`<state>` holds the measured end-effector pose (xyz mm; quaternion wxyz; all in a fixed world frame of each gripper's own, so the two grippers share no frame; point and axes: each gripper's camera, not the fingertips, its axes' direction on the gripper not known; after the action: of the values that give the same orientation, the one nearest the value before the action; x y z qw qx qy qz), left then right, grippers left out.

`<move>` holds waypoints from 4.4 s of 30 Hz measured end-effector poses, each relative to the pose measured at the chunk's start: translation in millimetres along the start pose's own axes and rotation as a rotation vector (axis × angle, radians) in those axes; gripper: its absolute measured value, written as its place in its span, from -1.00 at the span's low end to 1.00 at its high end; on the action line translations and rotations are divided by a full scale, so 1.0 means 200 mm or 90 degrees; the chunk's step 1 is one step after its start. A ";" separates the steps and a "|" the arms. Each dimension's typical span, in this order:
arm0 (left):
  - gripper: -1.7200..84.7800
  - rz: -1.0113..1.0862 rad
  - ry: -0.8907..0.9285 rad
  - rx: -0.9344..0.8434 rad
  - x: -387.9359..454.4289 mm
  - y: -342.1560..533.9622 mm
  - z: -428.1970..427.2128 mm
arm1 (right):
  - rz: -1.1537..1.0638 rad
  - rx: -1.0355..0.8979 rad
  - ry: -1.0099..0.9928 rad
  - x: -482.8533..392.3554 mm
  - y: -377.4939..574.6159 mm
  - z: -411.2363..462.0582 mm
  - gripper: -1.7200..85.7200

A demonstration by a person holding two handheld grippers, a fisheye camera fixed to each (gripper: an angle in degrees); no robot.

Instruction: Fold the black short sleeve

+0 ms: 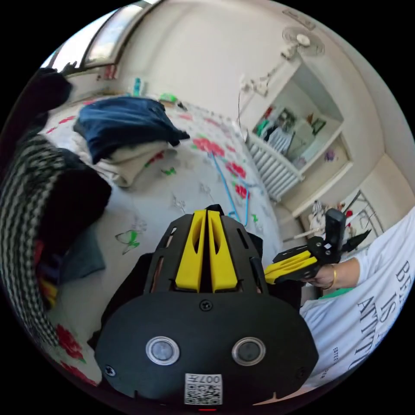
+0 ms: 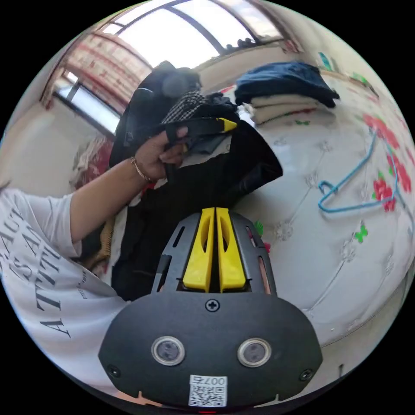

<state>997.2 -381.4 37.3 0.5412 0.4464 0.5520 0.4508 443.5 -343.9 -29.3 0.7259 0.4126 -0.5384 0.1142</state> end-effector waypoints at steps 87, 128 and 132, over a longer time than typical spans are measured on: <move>-0.93 -0.748 0.216 0.263 -0.36 2.81 -3.54 | 0.149 -0.227 -0.464 0.19 -1.27 -0.01 -0.93; -0.79 -0.838 -0.256 0.226 -0.20 2.83 -3.40 | 0.230 -0.041 -0.114 0.43 -0.81 0.72 -0.81; -0.78 -0.863 -0.228 0.219 0.04 2.90 -3.31 | 0.303 -0.047 -0.166 0.42 -0.52 0.78 -0.80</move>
<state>338.3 -270.0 610.5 0.7059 0.1519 0.6736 -0.1575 433.4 -545.4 7.7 0.6179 0.2585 -0.7128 0.2079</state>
